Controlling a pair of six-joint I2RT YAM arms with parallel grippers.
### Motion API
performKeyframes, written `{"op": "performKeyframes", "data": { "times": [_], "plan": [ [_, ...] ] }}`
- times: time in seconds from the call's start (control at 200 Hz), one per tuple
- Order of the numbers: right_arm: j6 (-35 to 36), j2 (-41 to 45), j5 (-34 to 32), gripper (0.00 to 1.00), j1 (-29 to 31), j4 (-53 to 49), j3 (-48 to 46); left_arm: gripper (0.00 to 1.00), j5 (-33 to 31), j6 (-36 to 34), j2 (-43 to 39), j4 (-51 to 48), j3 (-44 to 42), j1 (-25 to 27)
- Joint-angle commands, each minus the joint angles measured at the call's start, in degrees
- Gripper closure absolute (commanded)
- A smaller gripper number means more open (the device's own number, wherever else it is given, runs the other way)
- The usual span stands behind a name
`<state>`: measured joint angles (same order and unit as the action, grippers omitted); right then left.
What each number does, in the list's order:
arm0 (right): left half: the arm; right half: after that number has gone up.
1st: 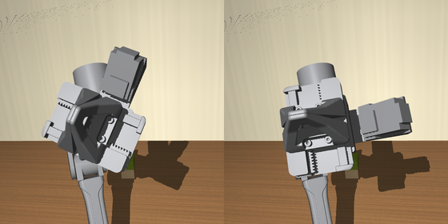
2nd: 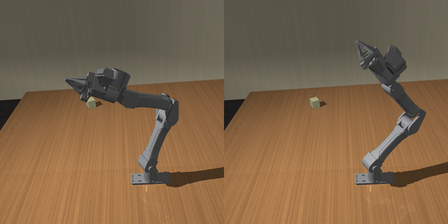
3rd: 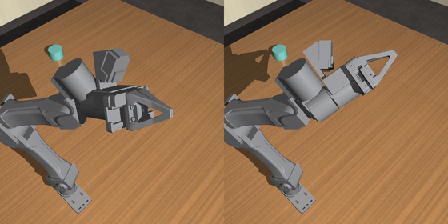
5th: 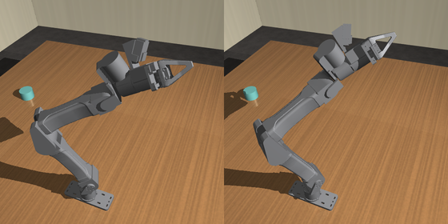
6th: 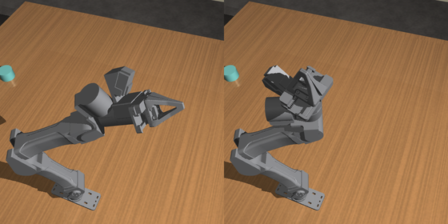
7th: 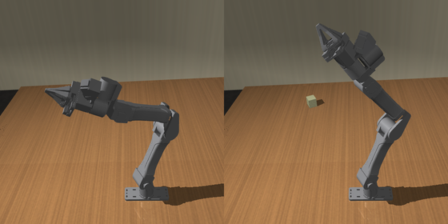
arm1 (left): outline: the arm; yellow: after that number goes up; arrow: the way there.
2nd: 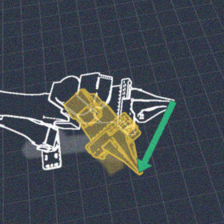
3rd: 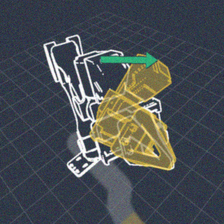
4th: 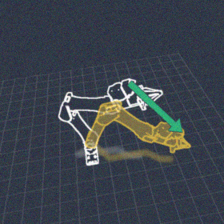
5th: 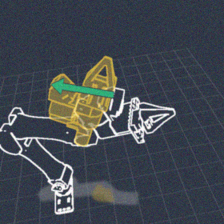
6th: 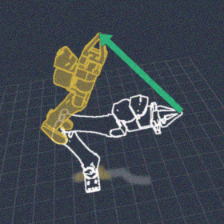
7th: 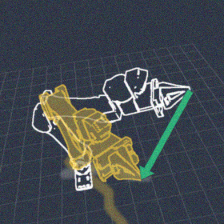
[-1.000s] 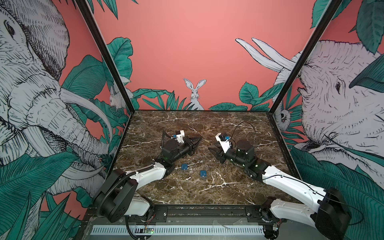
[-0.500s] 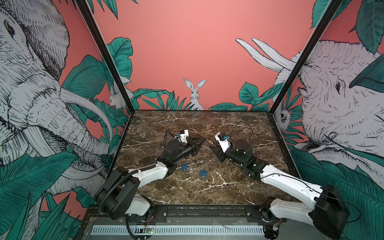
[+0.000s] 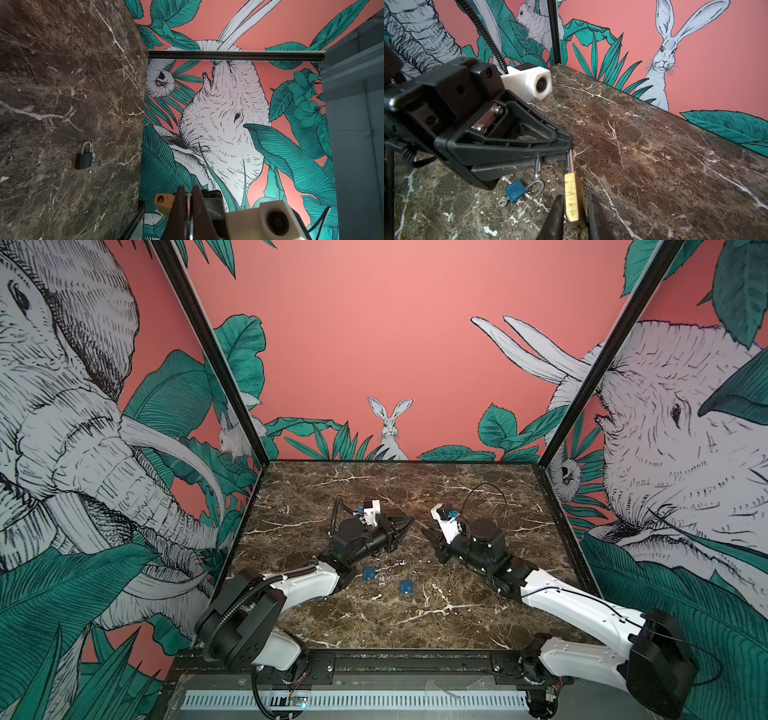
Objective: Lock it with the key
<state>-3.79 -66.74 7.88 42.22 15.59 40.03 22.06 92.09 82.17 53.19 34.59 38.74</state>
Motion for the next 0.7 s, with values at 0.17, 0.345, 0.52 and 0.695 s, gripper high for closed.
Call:
{"op": "performKeyframes", "data": {
  "times": [0.17,0.345,0.52,0.695],
  "plan": [
    [-1.71,1.79,-0.63,0.89,-0.09,2.47,0.56,1.0,0.57,0.19,0.01,4.3,2.04,0.54],
    [-4.69,2.27,1.48,1.0,-1.23,3.69,-0.39,1.0,1.04,-0.35,0.44,5.45,2.11,0.55],
    [-12.32,1.99,11.63,1.0,-6.67,-2.33,2.32,0.26,6.29,-8.88,-0.66,-0.18,4.65,-0.87],
    [-16.58,1.79,24.92,1.0,-10.78,-11.01,6.23,0.03,7.17,-27.61,-8.26,-17.43,5.2,-3.95]
  ]
}}
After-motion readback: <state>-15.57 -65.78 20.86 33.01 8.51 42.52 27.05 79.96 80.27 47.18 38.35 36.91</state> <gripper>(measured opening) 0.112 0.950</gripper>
